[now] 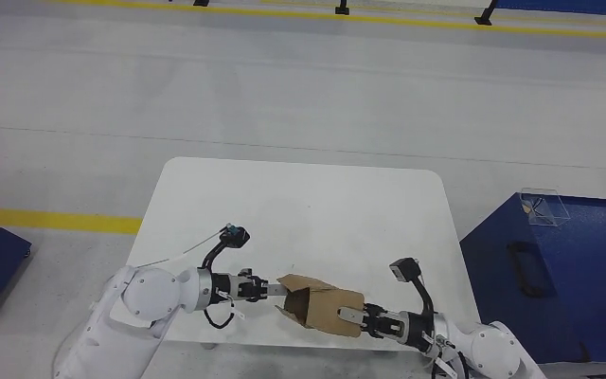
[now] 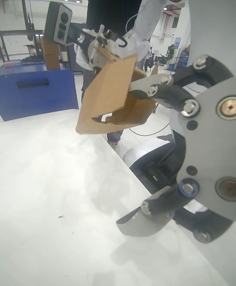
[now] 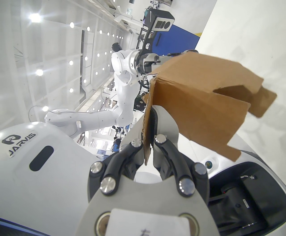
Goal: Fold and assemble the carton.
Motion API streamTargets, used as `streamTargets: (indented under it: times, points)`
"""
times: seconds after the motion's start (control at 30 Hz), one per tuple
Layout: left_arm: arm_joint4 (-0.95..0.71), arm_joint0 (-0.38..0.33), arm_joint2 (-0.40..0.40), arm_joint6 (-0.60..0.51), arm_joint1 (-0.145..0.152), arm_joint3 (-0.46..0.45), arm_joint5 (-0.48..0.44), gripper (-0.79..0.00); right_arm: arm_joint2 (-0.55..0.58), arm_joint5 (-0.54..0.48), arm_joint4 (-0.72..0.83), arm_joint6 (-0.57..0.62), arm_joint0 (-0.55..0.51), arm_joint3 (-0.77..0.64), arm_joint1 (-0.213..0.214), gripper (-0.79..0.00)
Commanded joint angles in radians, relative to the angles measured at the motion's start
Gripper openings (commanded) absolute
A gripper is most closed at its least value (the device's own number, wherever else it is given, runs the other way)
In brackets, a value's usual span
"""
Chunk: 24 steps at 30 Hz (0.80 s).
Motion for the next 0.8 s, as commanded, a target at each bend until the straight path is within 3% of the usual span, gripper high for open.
streamTargets:
  times: [0.0,0.63,0.67,0.7,0.73,0.77]
  points:
    - [-0.004,-0.007,0.015,-0.009,-0.001,0.005,0.006,0.000,0.001,-0.001,0.000,0.002,-0.001,-0.003,0.001,-0.785]
    - [0.016,-0.070,0.121,-0.041,-0.008,0.034,0.058,0.000,-0.019,0.001,-0.019,-0.003,-0.006,-0.030,0.004,-0.785]
    - [0.016,-0.070,0.125,-0.043,-0.008,0.034,0.058,-0.086,-0.019,-0.001,-0.023,-0.002,-0.006,-0.028,0.004,-0.785]
    - [0.016,-0.073,0.125,-0.035,-0.008,0.032,0.054,-0.068,-0.019,-0.003,-0.027,-0.004,-0.007,-0.026,0.004,-0.785]
    - [0.016,-0.071,0.128,-0.033,-0.008,0.033,0.050,-0.622,-0.020,-0.004,-0.029,-0.005,-0.007,-0.026,0.004,-0.785]
    - [0.015,-0.071,0.128,-0.031,-0.007,0.034,0.049,-0.751,-0.021,-0.005,-0.029,-0.007,-0.007,-0.025,0.004,-0.785]
